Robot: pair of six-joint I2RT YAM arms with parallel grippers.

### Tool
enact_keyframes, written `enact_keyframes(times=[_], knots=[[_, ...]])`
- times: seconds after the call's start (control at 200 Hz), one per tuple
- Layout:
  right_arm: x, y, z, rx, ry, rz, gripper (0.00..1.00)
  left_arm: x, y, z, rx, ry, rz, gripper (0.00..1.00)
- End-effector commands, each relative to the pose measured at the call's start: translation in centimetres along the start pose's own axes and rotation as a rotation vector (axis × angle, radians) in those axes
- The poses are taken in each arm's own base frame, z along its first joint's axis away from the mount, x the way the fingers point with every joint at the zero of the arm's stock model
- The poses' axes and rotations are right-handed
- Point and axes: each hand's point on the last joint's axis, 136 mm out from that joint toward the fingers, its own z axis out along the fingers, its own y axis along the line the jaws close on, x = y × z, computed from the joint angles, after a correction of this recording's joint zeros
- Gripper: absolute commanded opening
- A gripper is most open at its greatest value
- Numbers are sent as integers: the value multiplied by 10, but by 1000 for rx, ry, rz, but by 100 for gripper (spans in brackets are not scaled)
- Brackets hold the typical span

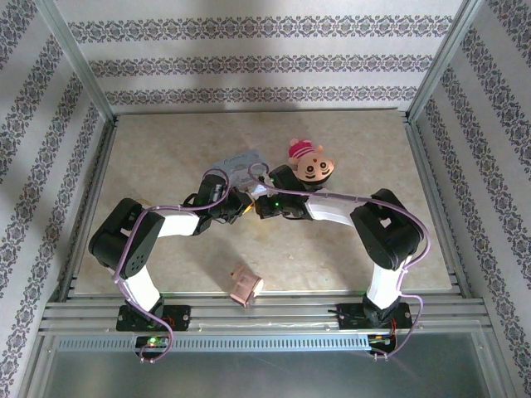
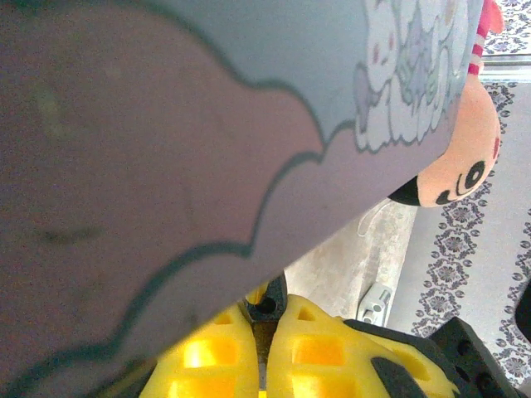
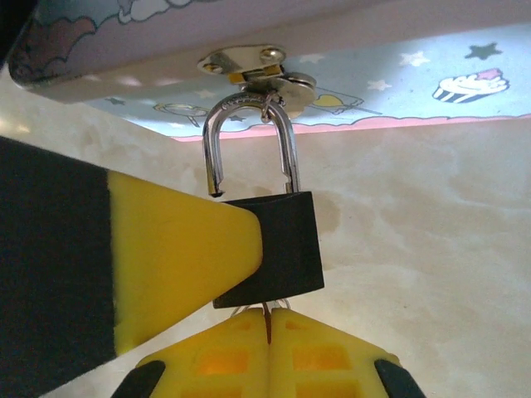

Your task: Unlock a padlock with a key

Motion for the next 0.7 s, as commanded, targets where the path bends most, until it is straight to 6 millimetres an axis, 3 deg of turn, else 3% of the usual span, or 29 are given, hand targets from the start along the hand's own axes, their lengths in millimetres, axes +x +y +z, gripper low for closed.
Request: enact_keyframes(times=[0.0, 0.515, 0.62, 0.695], knots=[[-14, -11, 3, -70, -56, 131, 0, 21, 20, 0, -37, 95, -78, 0], [-20, -14, 13, -243, -73, 337, 0, 21, 25, 0, -36, 95, -98, 0], [-19, -14, 14, -244, -72, 344, 0, 21, 25, 0, -30, 95, -100, 5], [-19, -16, 14, -239, -74, 346, 0, 21, 23, 0, -23, 92, -103, 16]])
